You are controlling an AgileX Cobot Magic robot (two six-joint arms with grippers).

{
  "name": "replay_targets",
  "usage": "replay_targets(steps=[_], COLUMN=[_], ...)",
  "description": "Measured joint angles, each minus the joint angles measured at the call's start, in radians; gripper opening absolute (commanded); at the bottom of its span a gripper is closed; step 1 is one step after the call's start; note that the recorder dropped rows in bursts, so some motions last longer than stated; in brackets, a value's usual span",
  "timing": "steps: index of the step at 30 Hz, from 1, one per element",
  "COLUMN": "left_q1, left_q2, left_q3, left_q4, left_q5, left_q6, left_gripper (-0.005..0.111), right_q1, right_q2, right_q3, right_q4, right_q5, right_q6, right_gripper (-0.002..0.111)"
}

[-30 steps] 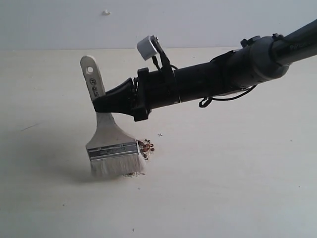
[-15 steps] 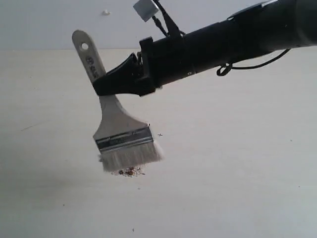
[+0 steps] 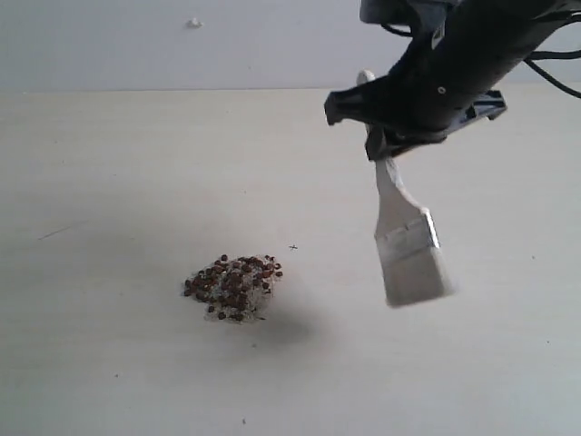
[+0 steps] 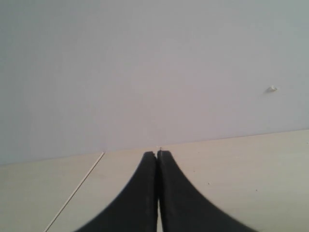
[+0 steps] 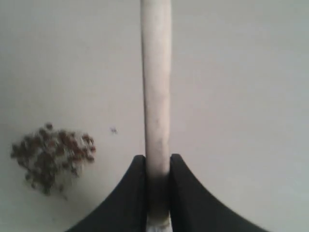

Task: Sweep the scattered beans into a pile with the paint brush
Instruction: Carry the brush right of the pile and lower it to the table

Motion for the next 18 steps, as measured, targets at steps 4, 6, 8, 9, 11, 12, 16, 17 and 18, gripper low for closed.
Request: replay_targets(steps=[4, 6, 8, 9, 11, 12, 16, 17, 18], left_q1=[0.000, 0.000, 0.000, 0.000, 0.000, 0.000, 0.000, 0.000, 0.000], left_q2=[0.000, 0.000, 0.000, 0.000, 0.000, 0.000, 0.000, 0.000, 0.000], left_q3=[0.000, 0.000, 0.000, 0.000, 0.000, 0.000, 0.000, 0.000, 0.000], left_q4=[0.000, 0.000, 0.000, 0.000, 0.000, 0.000, 0.000, 0.000, 0.000], left_q5=[0.000, 0.000, 0.000, 0.000, 0.000, 0.000, 0.000, 0.000, 0.000], left_q6=[0.000, 0.000, 0.000, 0.000, 0.000, 0.000, 0.000, 0.000, 0.000], left_gripper=[0.000, 0.000, 0.000, 0.000, 0.000, 0.000, 0.000, 0.000, 0.000], right_q1=[0.000, 0.000, 0.002, 0.002, 0.002, 0.002, 0.002, 0.002, 0.002], right_q2=[-0.007, -0.013, -0.017, -0.017, -0.017, -0.017, -0.003, 0.005, 0.011], right_q3=[0.012, 0.038, 0.077, 0.096, 0.136, 0.150, 0.201, 0.210, 0.218], right_q4=[0.105, 0.180, 0.246, 0.266, 0.289, 0.294, 0.305, 0.313, 0.322], right_q5=[0.238, 0.252, 0.222, 0.201, 0.142, 0.119, 0.070, 0.058, 0.041], right_q6=[-0.051, -0.086, -0.103, -0.106, -0.108, -0.110, -0.112, -0.112, -0.118], right_gripper=[0.000, 0.000, 0.000, 0.000, 0.000, 0.000, 0.000, 0.000, 0.000])
